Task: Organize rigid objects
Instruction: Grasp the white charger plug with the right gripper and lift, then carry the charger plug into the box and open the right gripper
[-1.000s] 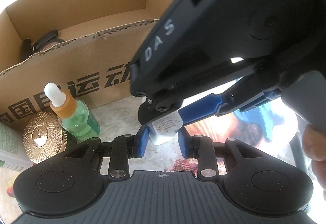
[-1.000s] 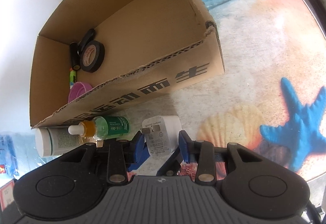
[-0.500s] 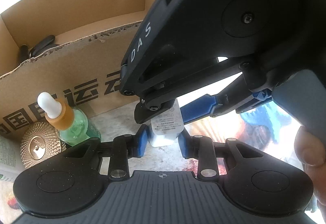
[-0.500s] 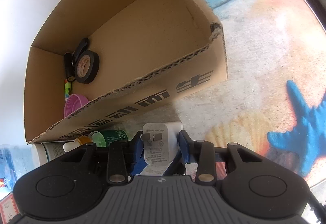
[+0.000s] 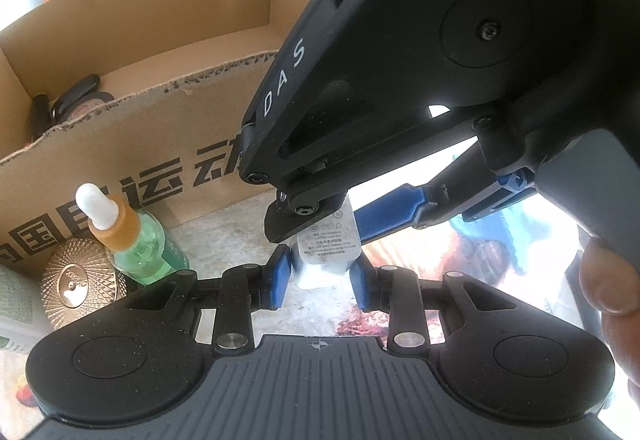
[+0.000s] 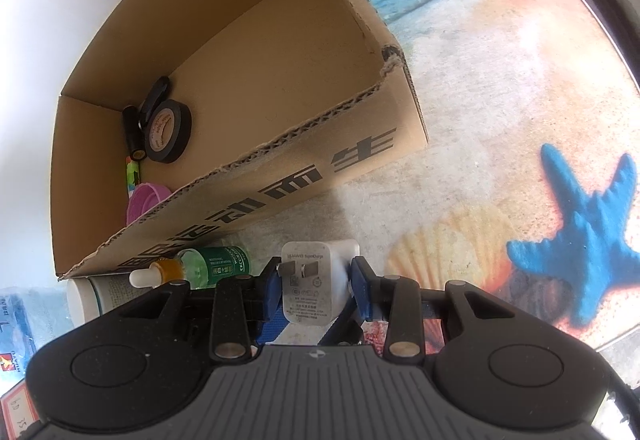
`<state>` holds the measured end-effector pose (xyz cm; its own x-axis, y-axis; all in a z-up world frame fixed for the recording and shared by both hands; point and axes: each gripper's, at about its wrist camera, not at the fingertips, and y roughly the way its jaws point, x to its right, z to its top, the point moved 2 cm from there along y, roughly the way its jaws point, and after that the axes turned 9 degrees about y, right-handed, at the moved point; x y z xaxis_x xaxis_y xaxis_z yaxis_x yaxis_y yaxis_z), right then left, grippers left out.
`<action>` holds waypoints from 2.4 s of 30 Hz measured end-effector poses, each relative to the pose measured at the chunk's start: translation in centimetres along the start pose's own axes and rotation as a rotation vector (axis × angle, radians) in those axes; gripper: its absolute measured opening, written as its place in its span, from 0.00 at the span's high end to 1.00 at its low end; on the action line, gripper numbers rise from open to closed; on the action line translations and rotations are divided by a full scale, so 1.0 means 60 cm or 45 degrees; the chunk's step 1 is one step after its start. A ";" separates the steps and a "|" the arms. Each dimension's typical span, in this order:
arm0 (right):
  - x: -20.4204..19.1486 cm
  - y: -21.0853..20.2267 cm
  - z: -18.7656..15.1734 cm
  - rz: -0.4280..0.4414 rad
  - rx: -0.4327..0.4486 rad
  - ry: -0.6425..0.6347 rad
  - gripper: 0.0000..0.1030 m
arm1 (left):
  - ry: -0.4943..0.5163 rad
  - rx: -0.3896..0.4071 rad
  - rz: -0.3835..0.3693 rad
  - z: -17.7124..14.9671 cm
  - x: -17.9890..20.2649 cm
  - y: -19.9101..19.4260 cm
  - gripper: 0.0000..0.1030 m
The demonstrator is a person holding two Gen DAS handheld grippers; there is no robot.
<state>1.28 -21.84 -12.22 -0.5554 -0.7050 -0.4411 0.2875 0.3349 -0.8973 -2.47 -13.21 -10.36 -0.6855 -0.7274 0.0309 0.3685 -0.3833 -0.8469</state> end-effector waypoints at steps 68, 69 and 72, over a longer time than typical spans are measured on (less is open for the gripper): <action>-0.279 0.116 0.262 0.183 -0.114 -0.405 0.65 | -0.547 -0.187 0.254 0.210 -0.327 0.108 0.63; -0.279 0.121 0.261 0.175 -0.113 -0.408 0.65 | -0.547 -0.193 0.258 0.209 -0.328 0.111 0.61; -0.278 0.132 0.260 0.160 -0.122 -0.427 0.65 | -0.543 -0.207 0.276 0.206 -0.331 0.113 0.56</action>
<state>24.98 -17.19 -11.71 -0.2289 -0.8150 -0.5323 0.2540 0.4778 -0.8409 21.40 -8.41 -10.17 -0.2738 -0.9613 0.0310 0.3482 -0.1291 -0.9285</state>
